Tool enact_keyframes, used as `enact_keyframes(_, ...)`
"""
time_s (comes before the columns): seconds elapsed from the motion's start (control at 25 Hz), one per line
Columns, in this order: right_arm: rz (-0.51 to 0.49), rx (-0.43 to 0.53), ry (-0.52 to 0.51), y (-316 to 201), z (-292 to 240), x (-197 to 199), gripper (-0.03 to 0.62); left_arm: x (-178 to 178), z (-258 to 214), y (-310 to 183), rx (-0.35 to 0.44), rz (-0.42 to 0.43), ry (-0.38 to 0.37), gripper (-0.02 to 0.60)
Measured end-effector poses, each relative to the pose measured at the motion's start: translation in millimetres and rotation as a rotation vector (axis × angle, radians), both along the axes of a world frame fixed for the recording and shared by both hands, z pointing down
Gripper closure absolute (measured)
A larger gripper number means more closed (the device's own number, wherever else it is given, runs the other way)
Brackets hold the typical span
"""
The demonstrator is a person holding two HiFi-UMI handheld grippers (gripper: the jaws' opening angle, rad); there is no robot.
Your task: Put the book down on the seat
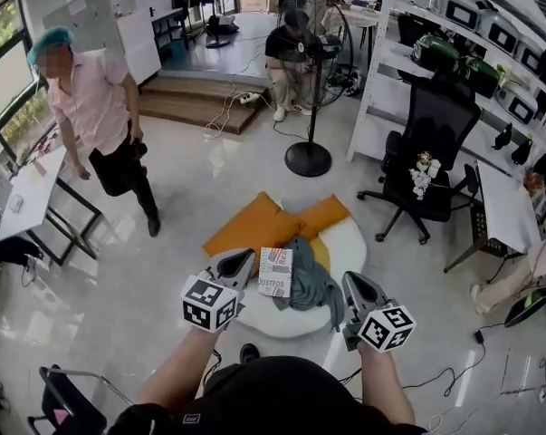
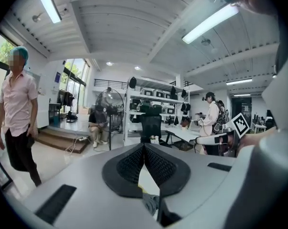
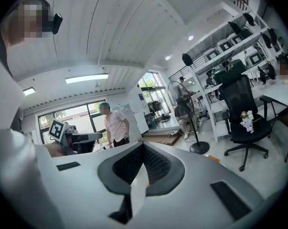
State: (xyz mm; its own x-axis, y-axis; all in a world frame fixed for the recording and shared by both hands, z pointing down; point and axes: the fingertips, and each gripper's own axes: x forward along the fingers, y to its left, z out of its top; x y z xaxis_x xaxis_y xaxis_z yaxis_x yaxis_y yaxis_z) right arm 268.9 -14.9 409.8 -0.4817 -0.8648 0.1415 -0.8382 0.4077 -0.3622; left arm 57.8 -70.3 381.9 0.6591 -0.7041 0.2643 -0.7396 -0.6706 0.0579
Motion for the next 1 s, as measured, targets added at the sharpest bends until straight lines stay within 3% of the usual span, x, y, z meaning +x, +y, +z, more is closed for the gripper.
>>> enact_keyframes(0.36, -0.038, 0.073, 0.063, -15, -31, -36, 0.585, -37, -11, -19, 0.027, -0.081, 0.038, 0.577)
enact_keyframes(1.0, -0.056, 0.080, 0.068, -25, -29, -45, 0.585, -41, -6, -36, 0.008, -0.092, 0.045, 0.577)
